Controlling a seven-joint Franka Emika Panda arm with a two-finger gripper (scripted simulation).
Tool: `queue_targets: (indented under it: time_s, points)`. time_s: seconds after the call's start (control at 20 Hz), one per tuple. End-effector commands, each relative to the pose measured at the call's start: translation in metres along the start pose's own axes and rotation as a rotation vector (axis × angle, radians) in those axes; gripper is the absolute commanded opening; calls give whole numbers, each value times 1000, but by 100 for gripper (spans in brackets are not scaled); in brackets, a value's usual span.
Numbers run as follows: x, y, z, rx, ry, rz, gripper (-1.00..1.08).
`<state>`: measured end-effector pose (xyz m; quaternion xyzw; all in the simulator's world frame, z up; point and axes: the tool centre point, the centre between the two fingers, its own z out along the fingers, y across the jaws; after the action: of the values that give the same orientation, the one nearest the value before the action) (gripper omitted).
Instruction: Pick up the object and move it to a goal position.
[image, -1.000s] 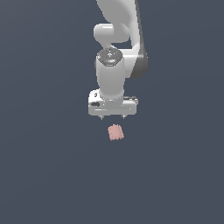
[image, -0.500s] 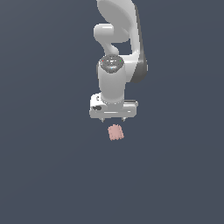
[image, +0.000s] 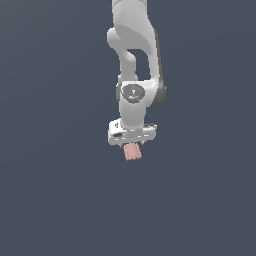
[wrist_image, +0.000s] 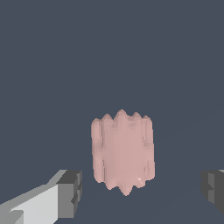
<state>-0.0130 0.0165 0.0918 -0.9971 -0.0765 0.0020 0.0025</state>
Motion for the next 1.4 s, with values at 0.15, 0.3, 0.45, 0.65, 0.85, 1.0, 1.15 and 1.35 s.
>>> queue_targets:
  time_s: [0.15,0.3,0.45,0.65,0.85,1.0,1.15,1.35]
  points:
    - [-3,-5,23,-5,3,-48,100]
    - [-3,-6,27,-5,3,-57,100]
    - [-4,-6,27,-5,2,-54,100]
    - [-4,-6,35,-5,2,-54,100]
    - [-4,-6,53,-5,3,-55,100]
    - [-5,-6,68,-5,3,-57,100]
    - [-4,-6,75,-5,3,-57,100]
    - [-4,-5,78,-5,3,-57,-100]
